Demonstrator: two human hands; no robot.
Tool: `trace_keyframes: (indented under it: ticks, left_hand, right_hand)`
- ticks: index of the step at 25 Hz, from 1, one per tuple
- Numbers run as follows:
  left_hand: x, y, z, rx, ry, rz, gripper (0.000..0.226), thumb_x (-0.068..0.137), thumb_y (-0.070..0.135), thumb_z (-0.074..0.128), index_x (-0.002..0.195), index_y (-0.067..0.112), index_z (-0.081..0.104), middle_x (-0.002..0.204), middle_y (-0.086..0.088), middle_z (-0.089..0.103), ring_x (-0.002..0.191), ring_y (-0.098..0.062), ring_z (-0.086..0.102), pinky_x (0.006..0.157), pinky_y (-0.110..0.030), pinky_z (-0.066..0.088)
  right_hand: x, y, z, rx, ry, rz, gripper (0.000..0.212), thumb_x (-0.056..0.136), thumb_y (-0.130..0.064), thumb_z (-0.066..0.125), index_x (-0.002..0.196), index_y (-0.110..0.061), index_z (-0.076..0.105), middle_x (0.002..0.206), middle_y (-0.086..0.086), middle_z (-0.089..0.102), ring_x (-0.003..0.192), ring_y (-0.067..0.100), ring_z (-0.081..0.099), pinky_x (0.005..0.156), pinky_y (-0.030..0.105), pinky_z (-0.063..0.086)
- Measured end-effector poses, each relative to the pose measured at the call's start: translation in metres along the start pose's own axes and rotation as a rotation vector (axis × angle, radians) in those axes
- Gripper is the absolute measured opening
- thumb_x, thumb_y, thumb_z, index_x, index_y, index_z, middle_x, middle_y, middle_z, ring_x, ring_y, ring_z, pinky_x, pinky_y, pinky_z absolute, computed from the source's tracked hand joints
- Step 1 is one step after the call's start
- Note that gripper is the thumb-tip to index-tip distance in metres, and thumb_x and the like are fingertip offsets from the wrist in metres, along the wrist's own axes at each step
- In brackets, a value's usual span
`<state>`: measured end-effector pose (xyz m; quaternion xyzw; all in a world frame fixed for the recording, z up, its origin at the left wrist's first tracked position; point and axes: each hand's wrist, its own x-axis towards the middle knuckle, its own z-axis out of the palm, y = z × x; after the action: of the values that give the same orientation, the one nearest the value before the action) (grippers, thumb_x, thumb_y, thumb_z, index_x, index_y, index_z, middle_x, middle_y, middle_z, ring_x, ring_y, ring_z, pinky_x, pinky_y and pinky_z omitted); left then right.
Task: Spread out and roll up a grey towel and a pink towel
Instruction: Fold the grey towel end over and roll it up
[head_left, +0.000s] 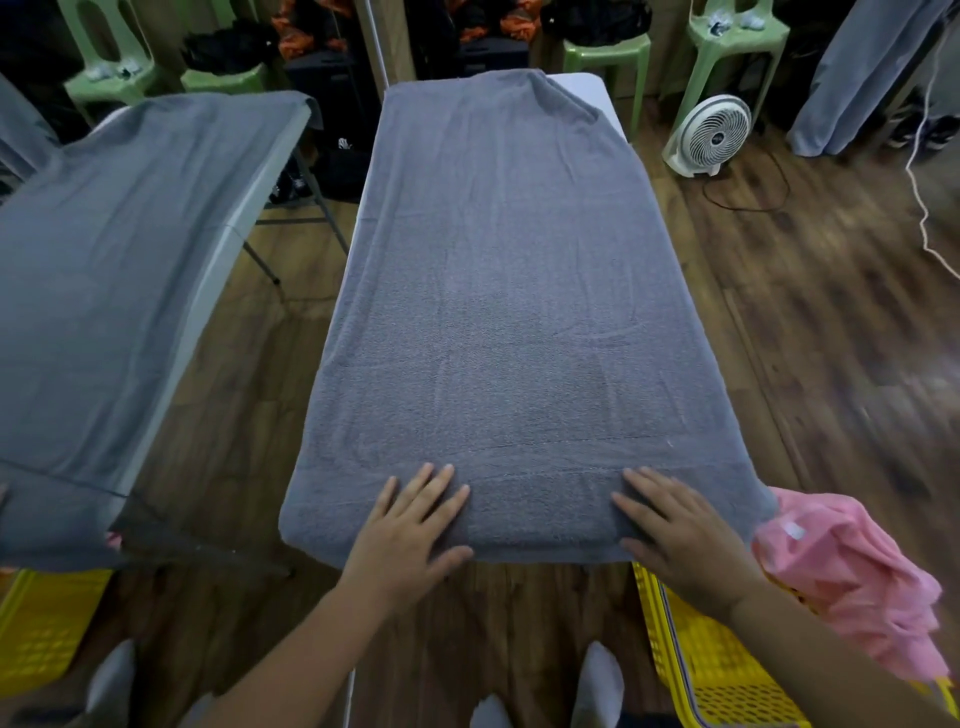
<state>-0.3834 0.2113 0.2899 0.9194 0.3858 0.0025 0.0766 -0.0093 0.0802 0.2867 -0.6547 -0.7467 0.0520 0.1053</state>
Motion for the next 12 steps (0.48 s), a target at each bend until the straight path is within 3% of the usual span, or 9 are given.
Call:
trace_keyframes:
  ticks: [3, 7, 9, 12]
  left_hand:
    - [0.002, 0.007, 0.005, 0.019, 0.071, 0.01, 0.056, 0.103, 0.058, 0.03, 0.151, 0.032, 0.04, 0.162, 0.003, 0.031, 0.151, -0.023, 0.025, 0.117, -0.057, 0.029]
    - [0.005, 0.002, 0.003, 0.03, 0.147, 0.048, 0.043, 0.103, 0.047, 0.039, 0.142, 0.035, 0.052, 0.154, 0.004, 0.046, 0.143, -0.024, 0.041, 0.112, -0.052, 0.038]
    - [0.012, -0.005, -0.005, 0.005, 0.182, 0.074, 0.037, 0.101, 0.046, 0.045, 0.133, 0.037, 0.06, 0.144, 0.006, 0.056, 0.13, -0.023, 0.051, 0.101, -0.045, 0.044]
    - [0.038, -0.019, -0.024, -0.031, 0.237, 0.036, 0.023, 0.096, 0.044, 0.054, 0.108, 0.035, 0.071, 0.11, 0.007, 0.064, 0.101, -0.021, 0.056, 0.079, -0.037, 0.042]
  right_hand:
    - [0.011, -0.012, 0.003, 0.059, 0.036, -0.043, 0.037, 0.095, -0.042, 0.053, 0.121, -0.02, 0.068, 0.143, 0.003, 0.055, 0.133, 0.026, 0.049, 0.105, 0.046, 0.045]
    - [0.021, -0.014, -0.01, 0.053, 0.084, -0.113, 0.026, 0.095, -0.035, 0.049, 0.092, -0.022, 0.072, 0.121, 0.001, 0.068, 0.11, 0.024, 0.061, 0.087, 0.041, 0.055]
    - [0.035, -0.012, -0.018, 0.043, 0.073, -0.117, 0.025, 0.094, -0.035, 0.049, 0.088, -0.022, 0.07, 0.111, -0.003, 0.068, 0.1, 0.021, 0.06, 0.081, 0.036, 0.054]
    - [0.064, 0.001, -0.028, 0.042, 0.03, -0.026, 0.021, 0.096, -0.037, 0.051, 0.088, -0.024, 0.066, 0.098, -0.006, 0.061, 0.092, 0.018, 0.051, 0.074, 0.031, 0.05]
